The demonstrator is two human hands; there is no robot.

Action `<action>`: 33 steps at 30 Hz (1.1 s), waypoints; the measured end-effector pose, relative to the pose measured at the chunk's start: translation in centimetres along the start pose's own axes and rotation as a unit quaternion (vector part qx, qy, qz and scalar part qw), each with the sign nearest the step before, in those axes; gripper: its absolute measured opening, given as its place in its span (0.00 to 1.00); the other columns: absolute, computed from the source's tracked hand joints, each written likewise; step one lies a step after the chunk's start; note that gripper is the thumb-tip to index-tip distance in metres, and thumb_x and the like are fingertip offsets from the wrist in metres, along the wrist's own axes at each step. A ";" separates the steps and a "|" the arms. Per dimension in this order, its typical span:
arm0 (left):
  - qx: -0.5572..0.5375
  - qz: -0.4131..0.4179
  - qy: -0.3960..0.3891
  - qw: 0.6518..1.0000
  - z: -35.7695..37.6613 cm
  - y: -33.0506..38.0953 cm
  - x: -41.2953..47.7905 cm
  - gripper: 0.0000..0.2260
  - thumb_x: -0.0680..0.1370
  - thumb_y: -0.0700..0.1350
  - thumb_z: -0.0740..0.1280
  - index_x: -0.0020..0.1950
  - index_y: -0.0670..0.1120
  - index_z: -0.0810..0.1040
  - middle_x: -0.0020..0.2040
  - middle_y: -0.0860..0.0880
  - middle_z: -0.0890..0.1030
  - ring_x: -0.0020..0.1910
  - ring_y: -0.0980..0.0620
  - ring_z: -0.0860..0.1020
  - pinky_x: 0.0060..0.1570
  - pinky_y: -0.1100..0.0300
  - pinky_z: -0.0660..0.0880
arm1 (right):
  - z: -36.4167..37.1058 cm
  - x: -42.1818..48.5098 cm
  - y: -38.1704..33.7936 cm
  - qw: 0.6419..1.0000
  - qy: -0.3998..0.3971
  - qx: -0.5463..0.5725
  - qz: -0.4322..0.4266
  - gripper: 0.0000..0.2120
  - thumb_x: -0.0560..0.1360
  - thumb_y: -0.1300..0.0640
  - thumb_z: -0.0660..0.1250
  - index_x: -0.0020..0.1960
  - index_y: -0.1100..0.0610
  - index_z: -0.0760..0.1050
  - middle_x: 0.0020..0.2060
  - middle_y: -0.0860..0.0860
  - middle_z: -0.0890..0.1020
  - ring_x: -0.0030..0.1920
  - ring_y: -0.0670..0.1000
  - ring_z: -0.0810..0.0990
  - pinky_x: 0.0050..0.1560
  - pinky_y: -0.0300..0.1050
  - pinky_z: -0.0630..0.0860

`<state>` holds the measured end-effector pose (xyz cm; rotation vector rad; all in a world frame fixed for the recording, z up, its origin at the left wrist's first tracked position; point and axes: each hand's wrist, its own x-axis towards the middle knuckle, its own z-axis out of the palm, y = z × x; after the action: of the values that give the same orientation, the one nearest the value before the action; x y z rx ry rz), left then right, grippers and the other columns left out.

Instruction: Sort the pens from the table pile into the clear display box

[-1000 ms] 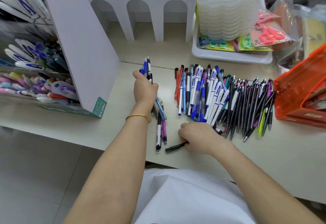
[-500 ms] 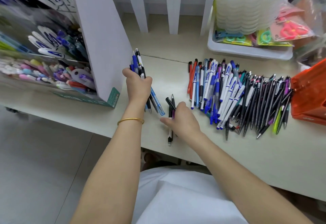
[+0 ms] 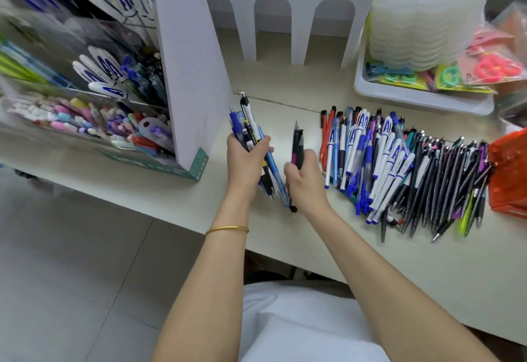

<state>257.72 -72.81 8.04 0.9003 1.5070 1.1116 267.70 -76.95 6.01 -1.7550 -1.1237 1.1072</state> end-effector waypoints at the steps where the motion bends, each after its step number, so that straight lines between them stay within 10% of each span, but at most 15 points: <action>1: -0.019 0.002 -0.010 1.000 0.2 0.1 -0.1 0.12 0.77 0.39 0.68 0.56 0.46 0.69 0.48 0.49 0.80 0.39 0.59 0.82 0.45 0.63 0.79 | 0.1 0.4 -0.6 1.000 0.005 0.020 -0.022 0.09 0.79 0.61 0.59 0.42 0.53 0.62 0.35 0.50 0.67 0.34 0.49 0.66 0.33 0.36 0.65; 9: -0.106 0.069 -0.104 0.986 0.2 1.7 0.7 0.15 0.76 0.34 0.68 0.56 0.51 0.73 0.48 0.49 0.81 0.49 0.50 0.82 0.54 0.54 0.79 | -0.4 3.1 -2.1 0.983 -0.098 0.106 -0.110 0.11 0.80 0.57 0.61 0.60 0.61 0.66 0.46 0.50 0.74 0.43 0.39 0.75 0.44 0.31 0.74; 16: -0.098 0.068 -0.166 0.979 0.2 0.3 1.7 0.17 0.76 0.30 0.66 0.57 0.50 0.71 0.50 0.53 0.81 0.50 0.56 0.82 0.50 0.59 0.79 | 0.1 4.1 -0.2 0.985 -0.089 0.083 -0.120 0.16 0.76 0.61 0.68 0.54 0.59 0.60 0.41 0.48 0.75 0.36 0.39 0.76 0.38 0.36 0.74; 21: -0.094 0.062 -0.212 0.971 -0.2 -0.4 2.9 0.18 0.73 0.36 0.70 0.57 0.53 0.72 0.49 0.53 0.83 0.52 0.49 0.82 0.56 0.49 0.78 | 0.6 4.9 0.3 0.977 -0.137 0.124 -0.102 0.26 0.71 0.65 0.72 0.65 0.62 0.64 0.57 0.51 0.79 0.58 0.46 0.80 0.55 0.41 0.77; 25: -0.056 0.075 -0.254 0.963 -0.1 0.1 3.4 0.19 0.76 0.33 0.68 0.57 0.54 0.70 0.49 0.57 0.82 0.50 0.59 0.82 0.52 0.61 0.78 | 0.7 5.5 0.0 0.975 -0.165 0.111 -0.102 0.24 0.71 0.71 0.71 0.64 0.58 0.71 0.53 0.47 0.81 0.54 0.42 0.81 0.52 0.37 0.77; 33: 0.048 0.167 -0.256 0.951 0.3 0.3 3.4 0.30 0.65 0.68 0.71 0.61 0.60 0.66 0.65 0.45 0.73 0.65 0.48 0.73 0.63 0.51 0.73 | 0.9 5.5 -1.2 0.974 -0.105 0.126 -0.158 0.19 0.69 0.71 0.67 0.58 0.58 0.76 0.48 0.53 0.82 0.51 0.48 0.81 0.50 0.49 0.80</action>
<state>257.28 -69.44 7.36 1.4275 1.0055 0.9414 267.79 -71.27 5.34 -1.2358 -1.2748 1.1959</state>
